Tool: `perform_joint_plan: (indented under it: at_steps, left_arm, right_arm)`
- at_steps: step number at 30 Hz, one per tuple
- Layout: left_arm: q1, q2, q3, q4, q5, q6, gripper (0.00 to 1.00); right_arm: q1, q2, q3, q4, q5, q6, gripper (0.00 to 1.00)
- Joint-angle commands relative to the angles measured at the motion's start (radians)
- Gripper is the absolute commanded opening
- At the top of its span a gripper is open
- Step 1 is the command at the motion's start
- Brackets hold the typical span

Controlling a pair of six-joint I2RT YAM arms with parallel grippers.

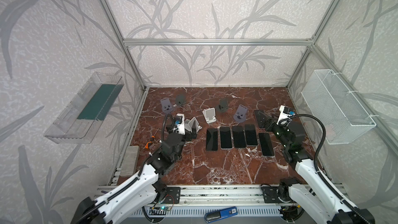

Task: Remove the phone from the phone stand
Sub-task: Reset both arms

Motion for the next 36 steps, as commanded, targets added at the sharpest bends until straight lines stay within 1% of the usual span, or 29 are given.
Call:
perform_joint_plan:
  at_steps: [1, 2, 3, 4, 7, 9, 11, 13, 15, 17, 18, 19, 21, 22, 23, 25, 28, 32, 34, 36]
  left_arm:
    - [0.119, 0.113, -0.107, 0.603, -0.194, 0.134, 0.99]
    - [0.123, 0.146, -0.099, 0.572, -0.181, 0.201, 0.99]
    - [0.124, 0.182, -0.081, 0.544, -0.206, 0.231, 0.99]
    - [0.129, 0.212, -0.075, 0.558, -0.247, 0.210, 0.99]
    - [0.197, 0.309, -0.089, 0.672, -0.233, 0.247, 0.99]
    - [0.244, 0.361, -0.085, 0.675, -0.203, 0.264, 0.99]
    - [0.298, 0.410, -0.082, 0.642, -0.137, 0.203, 0.99]
    - [0.361, 0.480, -0.078, 0.657, -0.044, 0.178, 0.99]
    - [0.432, 0.598, -0.080, 0.751, 0.042, 0.122, 0.99]
    - [0.486, 0.756, -0.067, 0.894, 0.134, 0.102, 0.99]
    - [0.489, 0.790, -0.021, 0.870, 0.127, 0.128, 0.99]
    - [0.482, 0.754, 0.014, 0.757, 0.122, 0.120, 0.99]
    - [0.506, 0.702, 0.096, 0.507, 0.172, 0.087, 0.99]
    - [0.531, 0.698, 0.116, 0.458, 0.220, 0.072, 0.99]
    - [0.545, 0.704, 0.120, 0.455, 0.236, 0.062, 0.99]
    - [0.546, 0.721, 0.107, 0.513, 0.234, 0.077, 0.99]
    - [0.546, 0.718, 0.107, 0.507, 0.275, 0.087, 0.99]
    - [0.546, 0.716, 0.107, 0.506, 0.276, 0.086, 0.99]
    - [0.547, 0.714, 0.108, 0.499, 0.276, 0.086, 0.99]
    - [0.546, 0.715, 0.108, 0.502, 0.277, 0.086, 0.99]
  right_arm:
    - [0.008, 0.050, 0.009, 0.141, 0.118, -0.175, 0.99]
    - [0.008, 0.062, 0.009, 0.164, 0.109, -0.216, 0.99]
    - [0.007, 0.070, 0.005, 0.179, 0.112, -0.248, 0.99]
    - [0.007, 0.073, -0.003, 0.189, 0.126, -0.256, 0.99]
    - [0.004, 0.089, -0.030, 0.236, 0.126, -0.243, 0.99]
    - [0.004, 0.107, -0.026, 0.232, 0.103, -0.238, 0.99]
    - [0.004, 0.121, -0.027, 0.236, 0.100, -0.237, 0.99]
    - [0.004, 0.129, -0.037, 0.240, 0.112, -0.262, 0.99]
    - [0.004, 0.142, -0.049, 0.244, 0.122, -0.276, 0.99]
    - [0.004, 0.175, -0.074, 0.277, 0.132, -0.322, 0.99]
    - [0.004, 0.191, -0.097, 0.308, 0.139, -0.343, 0.99]
    - [0.004, 0.206, -0.123, 0.341, 0.140, -0.374, 0.99]
    - [0.004, 0.229, -0.166, 0.426, 0.129, -0.431, 0.99]
    - [0.004, 0.242, -0.184, 0.459, 0.126, -0.449, 0.99]
    - [0.003, 0.251, -0.190, 0.476, 0.125, -0.458, 0.99]
    - [0.004, 0.272, -0.192, 0.481, 0.125, -0.473, 0.99]
    - [0.004, 0.301, -0.208, 0.524, 0.134, -0.483, 0.99]
    - [0.004, 0.342, -0.254, 0.604, 0.165, -0.453, 0.99]
    - [0.004, 0.383, -0.257, 0.602, 0.125, -0.469, 0.99]
    - [0.007, 0.470, -0.250, 0.673, 0.081, -0.524, 0.99]
